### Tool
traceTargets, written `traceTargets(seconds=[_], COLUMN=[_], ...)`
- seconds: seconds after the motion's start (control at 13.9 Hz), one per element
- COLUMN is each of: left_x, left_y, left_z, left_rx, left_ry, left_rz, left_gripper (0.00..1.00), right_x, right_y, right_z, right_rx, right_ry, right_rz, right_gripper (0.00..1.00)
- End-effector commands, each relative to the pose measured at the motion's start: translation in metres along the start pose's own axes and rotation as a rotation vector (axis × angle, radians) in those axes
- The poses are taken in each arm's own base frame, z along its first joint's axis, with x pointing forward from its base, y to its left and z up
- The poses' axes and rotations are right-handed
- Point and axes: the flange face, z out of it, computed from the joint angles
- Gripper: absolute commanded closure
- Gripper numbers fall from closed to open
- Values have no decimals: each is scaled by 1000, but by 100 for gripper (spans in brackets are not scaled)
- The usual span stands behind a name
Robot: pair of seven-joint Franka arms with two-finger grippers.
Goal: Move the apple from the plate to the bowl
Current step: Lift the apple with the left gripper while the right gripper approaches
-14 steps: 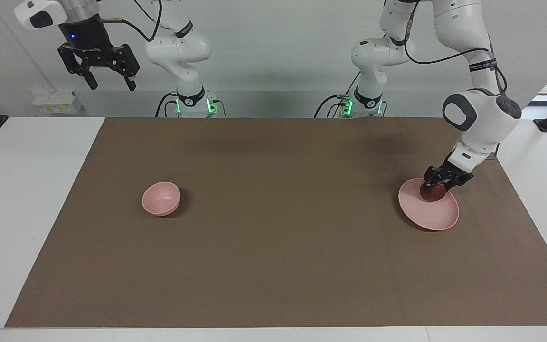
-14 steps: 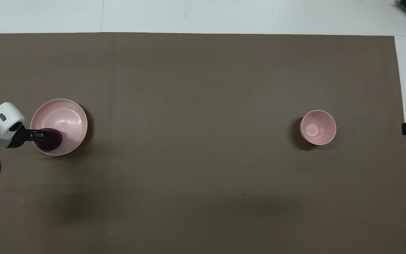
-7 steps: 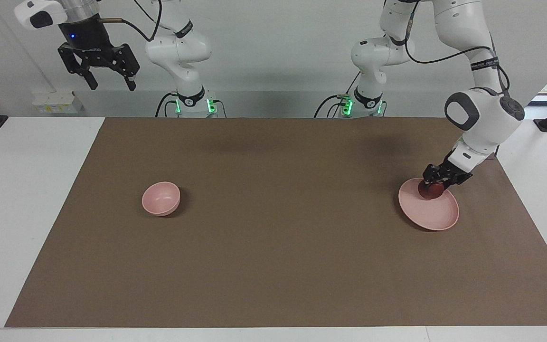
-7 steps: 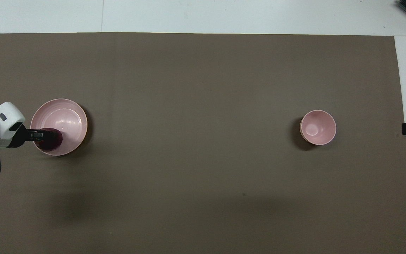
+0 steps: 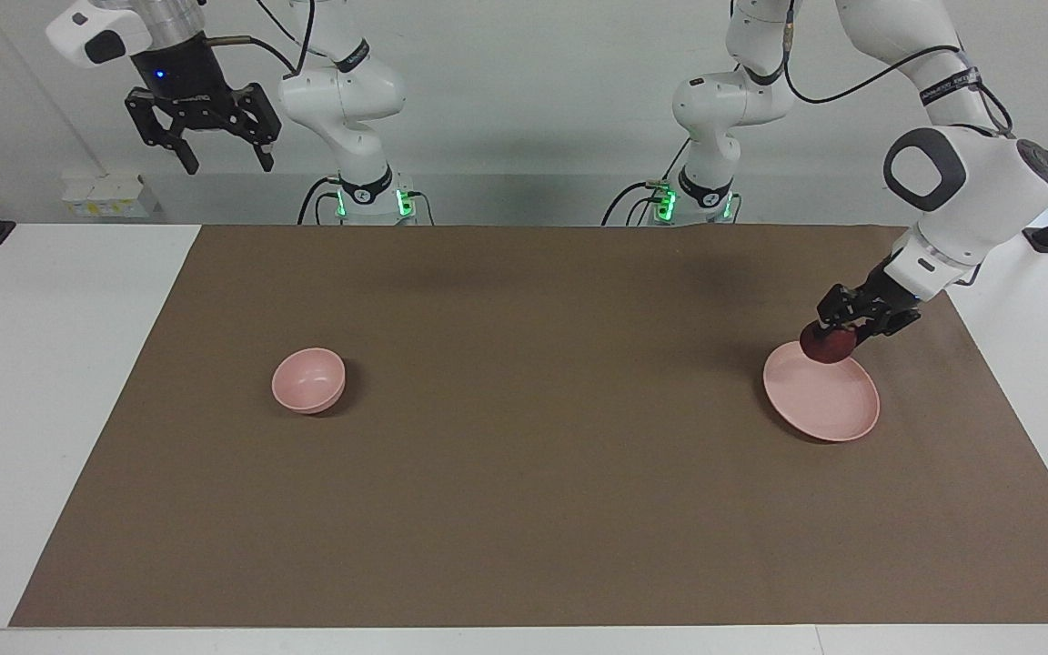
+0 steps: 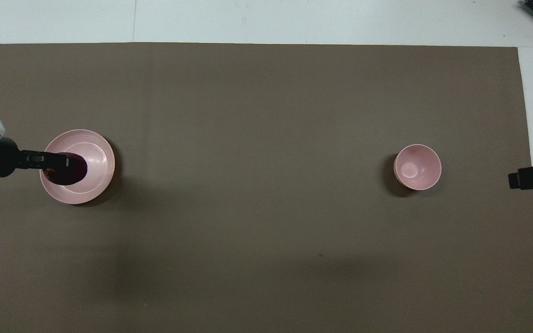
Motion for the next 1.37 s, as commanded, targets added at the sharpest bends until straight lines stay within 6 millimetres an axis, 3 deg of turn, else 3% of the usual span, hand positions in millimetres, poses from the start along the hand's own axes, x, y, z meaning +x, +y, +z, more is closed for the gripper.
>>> traceTargets(seconds=[0.0,0.14,0.29,0.36,0.5,0.58,0.79,1.01,1.3], left_x=[2,4,4,5,2,-3,-6,-7,-5], left_y=[45,72,120,130,150,163,210,245,259], left_z=[-3,5,9,10,17,16,30,38,41], left_rx=[-143,-265,-383,-418,-485,-525,-615,-668,-686], left_ry=[37,56,75,80,87,94,194,274,361], left_rz=[-5,-33,-60,-72,-93,-100,-170,-238,-311], left_gripper=[100,100,100,100,100,100,100,100,100], right_x=[11,29,54,69,90,101,116,115,127], right_y=[-18,-34,-66,-73,-111,-121,-150,-178,-197], right_z=[61,95,133,151,182,195,193,189,183], right_rx=[148,200,293,354,471,553,785,920,945], right_ry=[8,49,31,29,23,12,-21,-168,-260], right_rz=[33,155,239,321,458,574,856,1054,1204], right_gripper=[0,0,0,0,0,0,0,0,0])
